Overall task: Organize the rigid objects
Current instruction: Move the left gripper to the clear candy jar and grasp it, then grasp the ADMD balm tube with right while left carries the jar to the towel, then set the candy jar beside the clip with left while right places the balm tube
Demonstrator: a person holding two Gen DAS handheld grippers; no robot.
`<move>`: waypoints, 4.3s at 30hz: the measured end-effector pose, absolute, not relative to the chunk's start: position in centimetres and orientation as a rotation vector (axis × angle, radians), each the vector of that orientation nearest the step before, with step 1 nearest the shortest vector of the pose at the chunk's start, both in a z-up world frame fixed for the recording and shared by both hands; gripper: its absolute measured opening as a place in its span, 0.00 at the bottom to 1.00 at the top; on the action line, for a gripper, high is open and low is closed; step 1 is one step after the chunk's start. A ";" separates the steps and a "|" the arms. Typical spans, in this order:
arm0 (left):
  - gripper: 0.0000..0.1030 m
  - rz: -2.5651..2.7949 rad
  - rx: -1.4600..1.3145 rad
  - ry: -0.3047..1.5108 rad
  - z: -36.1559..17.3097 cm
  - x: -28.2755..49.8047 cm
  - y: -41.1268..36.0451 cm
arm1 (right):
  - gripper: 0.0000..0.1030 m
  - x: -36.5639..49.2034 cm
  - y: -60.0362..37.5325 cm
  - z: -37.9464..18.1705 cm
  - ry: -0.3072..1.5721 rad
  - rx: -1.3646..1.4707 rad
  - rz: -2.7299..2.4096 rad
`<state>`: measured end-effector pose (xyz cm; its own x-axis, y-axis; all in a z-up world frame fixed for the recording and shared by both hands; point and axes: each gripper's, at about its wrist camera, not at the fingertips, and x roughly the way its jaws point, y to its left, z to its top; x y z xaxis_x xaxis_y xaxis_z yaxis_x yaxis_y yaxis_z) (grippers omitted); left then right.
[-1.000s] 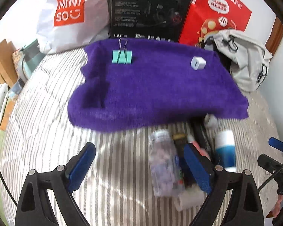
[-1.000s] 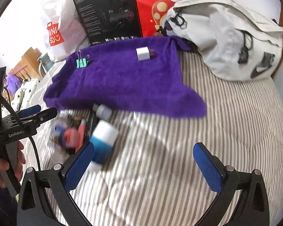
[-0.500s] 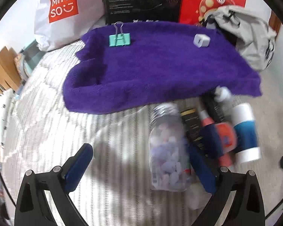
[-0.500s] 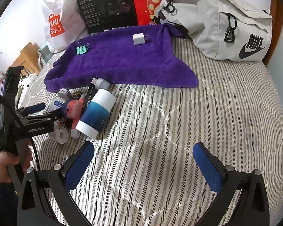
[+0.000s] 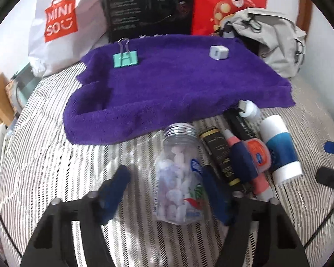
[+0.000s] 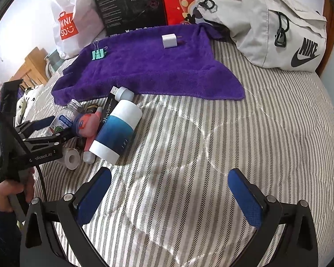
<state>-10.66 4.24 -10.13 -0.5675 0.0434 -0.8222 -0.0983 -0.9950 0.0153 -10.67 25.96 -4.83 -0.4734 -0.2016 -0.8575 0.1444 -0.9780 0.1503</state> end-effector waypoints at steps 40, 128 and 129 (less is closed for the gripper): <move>0.38 2.675 -1.385 0.096 -10.0 -10.4 3.4 | 0.68 -14.2 24.0 -7.2 0.036 1.540 -2.663; 0.38 2.737 -1.500 0.027 -8.5 -25.5 0.3 | 0.39 -33.2 23.6 -6.8 0.155 1.492 -2.477; 0.38 2.734 -1.507 0.033 -8.7 -25.5 0.4 | 0.39 -33.2 23.6 -6.7 0.150 1.498 -2.472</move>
